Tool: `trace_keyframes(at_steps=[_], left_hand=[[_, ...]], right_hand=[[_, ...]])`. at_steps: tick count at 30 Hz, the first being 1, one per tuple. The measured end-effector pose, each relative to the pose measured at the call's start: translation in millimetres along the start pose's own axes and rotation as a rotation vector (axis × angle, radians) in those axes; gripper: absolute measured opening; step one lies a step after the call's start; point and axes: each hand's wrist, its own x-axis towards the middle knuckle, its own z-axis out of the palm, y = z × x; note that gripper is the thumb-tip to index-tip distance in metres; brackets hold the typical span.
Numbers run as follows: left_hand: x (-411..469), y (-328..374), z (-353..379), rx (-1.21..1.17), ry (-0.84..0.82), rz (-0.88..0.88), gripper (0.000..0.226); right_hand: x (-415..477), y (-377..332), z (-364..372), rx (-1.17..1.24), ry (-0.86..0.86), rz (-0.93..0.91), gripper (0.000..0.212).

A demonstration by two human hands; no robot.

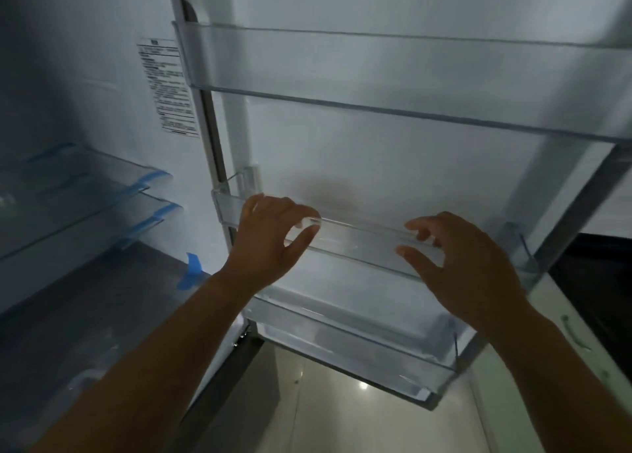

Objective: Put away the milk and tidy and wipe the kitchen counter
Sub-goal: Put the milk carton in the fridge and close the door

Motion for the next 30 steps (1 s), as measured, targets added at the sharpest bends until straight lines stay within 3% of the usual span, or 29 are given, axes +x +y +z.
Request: trace_keyframes(at_steps=[8,18,23,30], left_hand=[[-5.9,1.9,-3.0,0.013,0.032,0.006,0.025],[-34.9,-15.0,-41.3,-0.070,-0.048,0.082,0.039],[-66.7,-17.7,-61.5,-0.130,-0.136,0.038,0.051],[-107.9,19.6,-81.6,-0.326,-0.172,0.053,0.054]], right_hand=[[-35.7,5.4,-19.1,-0.005,0.060,0.072,0.019],[-81.1,-78.4,-15.0,-0.131,0.085,0.147,0.025],[-105.6,-120.0,-17.4,-0.078,0.147,0.142,0.017],[-153.5,-160.8,-20.3,-0.111,0.202,0.119,0.022]])
